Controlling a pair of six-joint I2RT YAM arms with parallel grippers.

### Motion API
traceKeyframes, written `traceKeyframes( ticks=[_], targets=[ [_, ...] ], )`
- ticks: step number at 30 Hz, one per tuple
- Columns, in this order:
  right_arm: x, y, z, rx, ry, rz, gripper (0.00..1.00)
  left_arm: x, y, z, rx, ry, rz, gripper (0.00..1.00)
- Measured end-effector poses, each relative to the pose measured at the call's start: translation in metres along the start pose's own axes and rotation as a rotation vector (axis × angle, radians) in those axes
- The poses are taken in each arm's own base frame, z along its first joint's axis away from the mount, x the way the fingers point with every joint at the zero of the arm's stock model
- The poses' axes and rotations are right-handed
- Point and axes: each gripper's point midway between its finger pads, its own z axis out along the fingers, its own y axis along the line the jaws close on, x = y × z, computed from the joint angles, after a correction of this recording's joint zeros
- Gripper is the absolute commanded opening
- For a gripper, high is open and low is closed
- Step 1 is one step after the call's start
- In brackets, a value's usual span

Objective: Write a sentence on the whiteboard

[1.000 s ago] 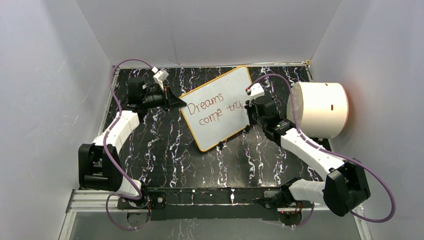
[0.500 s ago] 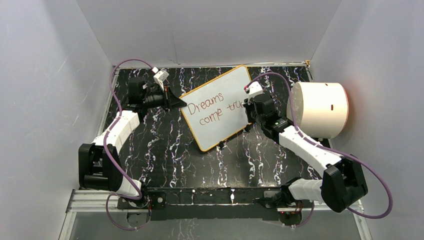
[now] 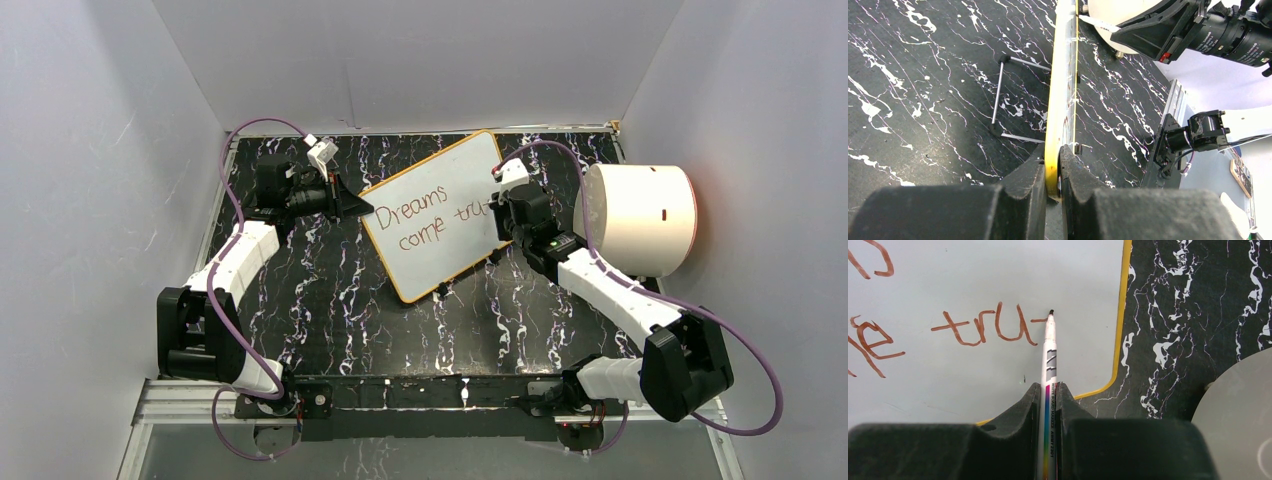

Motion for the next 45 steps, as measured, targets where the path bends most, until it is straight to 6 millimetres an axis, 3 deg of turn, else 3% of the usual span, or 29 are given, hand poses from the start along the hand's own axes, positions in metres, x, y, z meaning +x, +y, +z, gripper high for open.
traceKeyframes(
  ticks=[9, 17, 27, 45],
  targets=[
    [-0.017, 0.002, 0.001, -0.019, -0.039, -0.011, 0.00, 0.000, 0.000, 0.000, 0.000, 0.000, 0.000, 0.00],
    [-0.016, 0.009, 0.001, -0.058, -0.036, -0.013, 0.00, 0.000, 0.000, 0.000, 0.000, 0.000, 0.000, 0.00],
    [-0.018, 0.002, -0.001, -0.023, -0.041, 0.001, 0.00, 0.000, 0.000, 0.000, 0.000, 0.000, 0.000, 0.00],
    [0.003, 0.000, -0.002, -0.015, 0.018, 0.018, 0.00, 0.000, 0.000, 0.000, 0.000, 0.000, 0.000, 0.00]
  ],
)
